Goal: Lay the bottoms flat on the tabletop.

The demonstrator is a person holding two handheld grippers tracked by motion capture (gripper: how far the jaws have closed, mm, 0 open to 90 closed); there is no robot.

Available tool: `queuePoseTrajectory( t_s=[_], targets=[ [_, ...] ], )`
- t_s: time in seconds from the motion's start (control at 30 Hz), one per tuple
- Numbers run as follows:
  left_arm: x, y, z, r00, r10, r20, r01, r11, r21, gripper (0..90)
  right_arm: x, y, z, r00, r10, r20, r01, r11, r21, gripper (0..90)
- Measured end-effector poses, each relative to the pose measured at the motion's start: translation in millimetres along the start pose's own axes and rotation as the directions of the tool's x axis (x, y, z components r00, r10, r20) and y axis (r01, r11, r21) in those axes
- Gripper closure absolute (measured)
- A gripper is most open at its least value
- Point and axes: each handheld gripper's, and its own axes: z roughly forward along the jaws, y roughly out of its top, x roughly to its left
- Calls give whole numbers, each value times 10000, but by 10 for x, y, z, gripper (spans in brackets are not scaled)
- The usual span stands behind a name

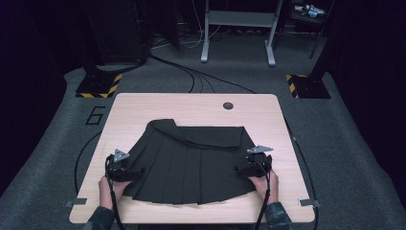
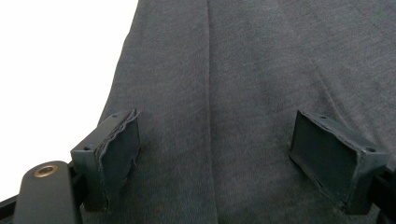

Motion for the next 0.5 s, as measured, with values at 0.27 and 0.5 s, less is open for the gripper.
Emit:
queuePoseTrajectory(
  t_s=[0.27, 0.5],
  targets=[
    [-62, -143, -105, 9998, -94, -172, 89, 9994, -327, 155, 99, -152, -136, 10000, 27, -28, -27, 10000, -33, 27],
    [-90, -192, -157, 9999, -94, -136, 90, 9995, -317, 155, 151, -244, -218, 10000, -5, -40, 4, 10000, -37, 29]
  ],
)
